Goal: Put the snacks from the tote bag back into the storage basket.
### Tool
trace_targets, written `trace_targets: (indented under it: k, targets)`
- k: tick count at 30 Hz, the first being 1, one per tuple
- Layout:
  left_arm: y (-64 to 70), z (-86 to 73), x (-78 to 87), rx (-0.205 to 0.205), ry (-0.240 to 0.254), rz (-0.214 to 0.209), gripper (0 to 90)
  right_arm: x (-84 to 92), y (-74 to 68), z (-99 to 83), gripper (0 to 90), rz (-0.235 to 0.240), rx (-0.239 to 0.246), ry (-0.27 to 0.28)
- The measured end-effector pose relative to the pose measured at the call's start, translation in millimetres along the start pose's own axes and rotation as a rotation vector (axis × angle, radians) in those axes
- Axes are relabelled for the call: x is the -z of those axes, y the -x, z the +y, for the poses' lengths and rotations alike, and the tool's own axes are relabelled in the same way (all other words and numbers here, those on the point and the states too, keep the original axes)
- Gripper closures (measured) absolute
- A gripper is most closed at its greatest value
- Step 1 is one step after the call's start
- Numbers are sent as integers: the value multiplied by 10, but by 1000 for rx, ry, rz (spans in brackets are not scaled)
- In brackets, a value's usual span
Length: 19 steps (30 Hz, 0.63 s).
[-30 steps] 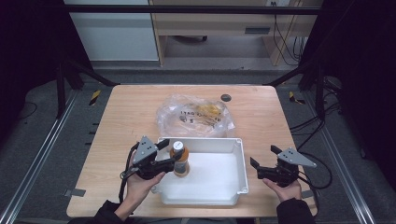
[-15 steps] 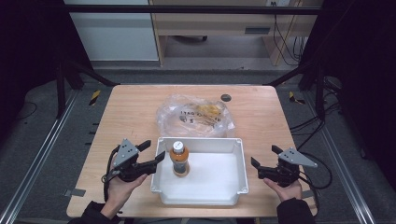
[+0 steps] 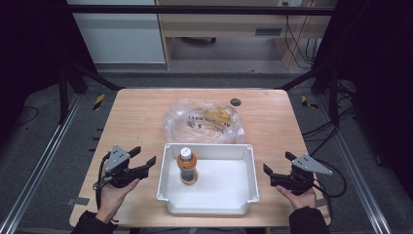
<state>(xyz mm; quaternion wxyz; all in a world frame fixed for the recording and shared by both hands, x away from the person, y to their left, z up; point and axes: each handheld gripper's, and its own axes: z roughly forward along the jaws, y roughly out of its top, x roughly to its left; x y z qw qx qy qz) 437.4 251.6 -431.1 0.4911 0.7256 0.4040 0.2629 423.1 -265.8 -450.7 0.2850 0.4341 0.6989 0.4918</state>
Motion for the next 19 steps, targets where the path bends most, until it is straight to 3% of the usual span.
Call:
trace_targets:
  k: [8, 19]
  targets:
    - [-89, -102, 12, -27, -29, 3, 295, 2, 5, 0, 56, -7, 3, -5]
    - [-166, -183, -57, -29, -74, 10, 290, 3, 15, -1, 56, -15, 10, -9]
